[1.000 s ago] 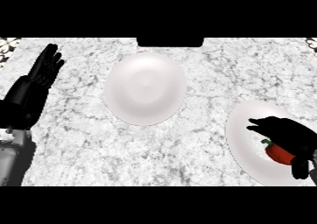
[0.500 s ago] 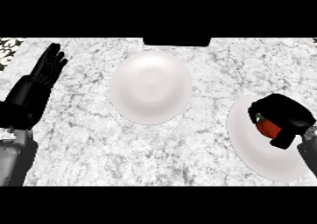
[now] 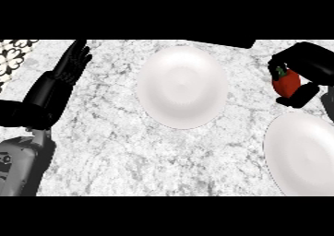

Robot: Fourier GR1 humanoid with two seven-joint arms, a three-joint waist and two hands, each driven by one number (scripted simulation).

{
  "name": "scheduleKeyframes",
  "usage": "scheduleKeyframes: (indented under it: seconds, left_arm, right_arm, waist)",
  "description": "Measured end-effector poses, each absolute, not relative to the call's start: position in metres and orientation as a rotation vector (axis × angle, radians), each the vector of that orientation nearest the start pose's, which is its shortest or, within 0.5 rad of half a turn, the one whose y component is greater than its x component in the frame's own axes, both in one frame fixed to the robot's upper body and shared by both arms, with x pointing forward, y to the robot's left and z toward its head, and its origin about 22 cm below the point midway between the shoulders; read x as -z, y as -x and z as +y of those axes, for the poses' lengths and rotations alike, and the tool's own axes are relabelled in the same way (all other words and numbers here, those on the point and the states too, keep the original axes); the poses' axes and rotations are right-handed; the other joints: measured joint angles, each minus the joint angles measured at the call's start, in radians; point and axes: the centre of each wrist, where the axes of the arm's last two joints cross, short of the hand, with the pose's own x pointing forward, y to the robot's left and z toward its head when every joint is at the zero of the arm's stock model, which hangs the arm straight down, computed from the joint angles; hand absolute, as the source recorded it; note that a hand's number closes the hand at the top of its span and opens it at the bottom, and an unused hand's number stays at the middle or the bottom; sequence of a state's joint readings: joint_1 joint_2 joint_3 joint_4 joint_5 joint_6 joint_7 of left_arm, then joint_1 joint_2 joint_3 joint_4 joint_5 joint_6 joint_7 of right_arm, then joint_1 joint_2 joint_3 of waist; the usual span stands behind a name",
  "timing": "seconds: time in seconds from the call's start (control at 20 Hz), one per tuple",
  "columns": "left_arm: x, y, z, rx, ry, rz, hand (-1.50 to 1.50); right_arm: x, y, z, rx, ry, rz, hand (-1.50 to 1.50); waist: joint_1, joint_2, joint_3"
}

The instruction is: Pick the bell pepper from the plate and place it in the plate

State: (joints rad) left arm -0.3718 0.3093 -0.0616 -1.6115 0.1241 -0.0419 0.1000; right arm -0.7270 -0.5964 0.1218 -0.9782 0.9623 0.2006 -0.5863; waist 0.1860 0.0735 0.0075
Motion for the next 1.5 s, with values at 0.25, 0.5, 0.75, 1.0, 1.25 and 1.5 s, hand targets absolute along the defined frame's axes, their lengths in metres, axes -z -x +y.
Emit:
scheduleKeyframes:
  seconds: [0.25,0.5,0.75,1.0,1.25,1.5]
  left_arm:
    - [-0.124,-0.315,0.234,0.360,0.018,-1.835,0.00]
    - [-0.122,-0.317,0.233,0.356,0.003,-1.829,0.00]
    - [-0.119,-0.320,0.236,0.342,-0.014,-1.814,0.00]
    - [-0.114,-0.319,0.240,0.329,-0.032,-1.801,0.00]
    - [-0.113,-0.320,0.243,0.316,-0.049,-1.791,0.00]
    - [-0.112,-0.319,0.253,0.301,-0.064,-1.781,0.00]
  right_arm:
    - [-0.172,-0.418,-0.321,-1.669,0.597,-1.768,1.50]
    - [-0.189,-0.435,-0.312,-1.561,0.388,-1.961,1.50]
    - [-0.200,-0.450,-0.290,-1.483,0.226,-2.050,1.50]
    - [-0.208,-0.460,-0.262,-1.492,0.115,-2.077,1.50]
    - [-0.208,-0.469,-0.222,-1.506,0.001,-2.079,1.50]
    - [-0.196,-0.472,-0.170,-1.531,-0.127,-2.039,1.50]
  waist:
    - [0.002,-0.001,0.000]
    - [-0.012,-0.011,-0.002]
    - [-0.031,-0.020,-0.004]
    - [-0.052,-0.030,-0.005]
    - [-0.073,-0.038,-0.006]
    - [-0.091,-0.046,-0.007]
